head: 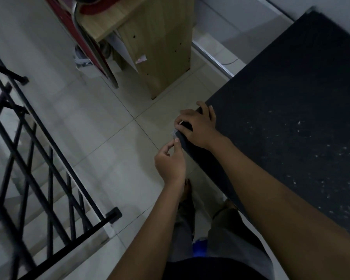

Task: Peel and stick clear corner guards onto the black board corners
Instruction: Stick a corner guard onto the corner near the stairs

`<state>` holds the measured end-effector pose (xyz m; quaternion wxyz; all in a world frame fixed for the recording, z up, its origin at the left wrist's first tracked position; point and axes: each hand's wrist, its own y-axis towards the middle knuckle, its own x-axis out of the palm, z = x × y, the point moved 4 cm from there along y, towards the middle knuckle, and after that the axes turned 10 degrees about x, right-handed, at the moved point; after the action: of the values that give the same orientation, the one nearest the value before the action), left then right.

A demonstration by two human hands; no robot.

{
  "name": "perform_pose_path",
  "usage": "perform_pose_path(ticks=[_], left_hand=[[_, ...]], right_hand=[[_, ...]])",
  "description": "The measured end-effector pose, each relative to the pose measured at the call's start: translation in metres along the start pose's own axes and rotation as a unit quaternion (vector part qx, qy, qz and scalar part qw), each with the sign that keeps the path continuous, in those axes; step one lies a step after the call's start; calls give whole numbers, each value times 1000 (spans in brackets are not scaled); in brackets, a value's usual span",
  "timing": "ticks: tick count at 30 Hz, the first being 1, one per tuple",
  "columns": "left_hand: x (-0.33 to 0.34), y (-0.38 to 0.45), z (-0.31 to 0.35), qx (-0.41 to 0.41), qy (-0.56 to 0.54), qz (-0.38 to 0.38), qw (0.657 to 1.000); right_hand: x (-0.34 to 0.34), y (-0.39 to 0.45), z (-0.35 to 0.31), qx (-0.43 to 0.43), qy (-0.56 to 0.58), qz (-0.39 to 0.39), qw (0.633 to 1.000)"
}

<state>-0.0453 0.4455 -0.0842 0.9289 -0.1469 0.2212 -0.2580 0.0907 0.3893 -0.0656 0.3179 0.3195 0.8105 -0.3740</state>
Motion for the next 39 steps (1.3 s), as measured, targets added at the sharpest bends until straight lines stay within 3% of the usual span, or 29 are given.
perform_pose_path(ticks=[9,12,15,17,20,29,32,35,39], left_hand=[[0,-7,2,-18,1,-26,999],[-3,-11,3,-30,13,-58,998],[-11,-7,6,-47,80,-144,985],[-20,-7,12,-23,167,-212,963],[-34,-14,27,53,267,-236,933],[-49,-26,64,198,247,-273,909],[-43,-23,70,269,282,-315,865],[-26,-31,71,363,429,-280,778],[10,-64,67,406,475,-313,715]], right_hand=[[-13,6,0,21,-29,-42,998],[-10,-2,1,2,-15,-5,1000],[-8,-23,12,-23,43,69,996],[-9,-43,25,2,56,97,994],[-7,-69,39,39,46,99,993],[-10,-117,41,125,45,-6,991],[-15,-129,42,151,52,1,987],[-16,-145,53,192,16,37,981],[-14,-176,73,272,-44,51,960]])
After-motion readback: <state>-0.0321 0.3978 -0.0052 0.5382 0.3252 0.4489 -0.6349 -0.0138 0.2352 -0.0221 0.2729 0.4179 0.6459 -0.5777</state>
